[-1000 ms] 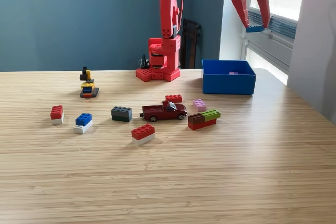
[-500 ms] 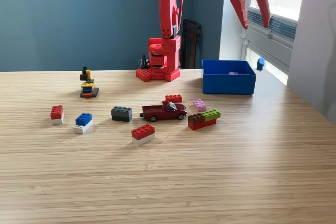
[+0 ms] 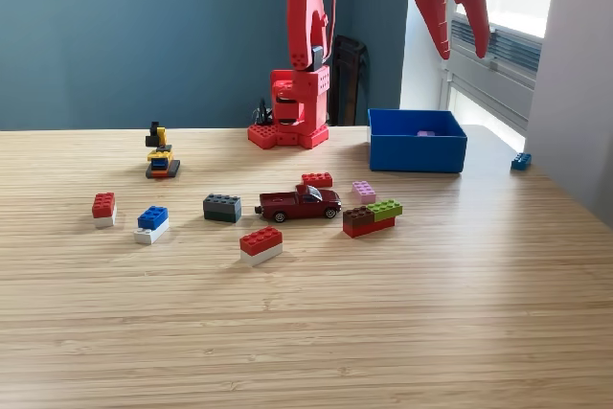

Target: Grasp a lego block and put it in the bin.

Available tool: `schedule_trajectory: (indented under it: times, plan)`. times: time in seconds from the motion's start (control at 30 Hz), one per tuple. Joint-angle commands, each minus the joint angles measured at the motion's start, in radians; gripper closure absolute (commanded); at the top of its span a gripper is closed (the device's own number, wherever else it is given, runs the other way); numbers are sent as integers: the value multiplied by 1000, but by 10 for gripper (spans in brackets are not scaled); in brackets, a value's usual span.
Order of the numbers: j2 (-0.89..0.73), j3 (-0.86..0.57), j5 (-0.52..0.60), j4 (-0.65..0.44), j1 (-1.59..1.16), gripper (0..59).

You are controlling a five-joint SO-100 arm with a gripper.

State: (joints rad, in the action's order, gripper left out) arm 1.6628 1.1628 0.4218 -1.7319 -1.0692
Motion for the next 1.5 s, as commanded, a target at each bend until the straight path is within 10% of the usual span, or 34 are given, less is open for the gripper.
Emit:
schedule_trajectory:
  times: [0.03, 0.5, 1.5]
  plan:
    - [87, -5, -12, -31, 106, 379]
    - [77, 86, -150, 43, 661, 395]
    - [77, 275, -229, 207, 899, 403]
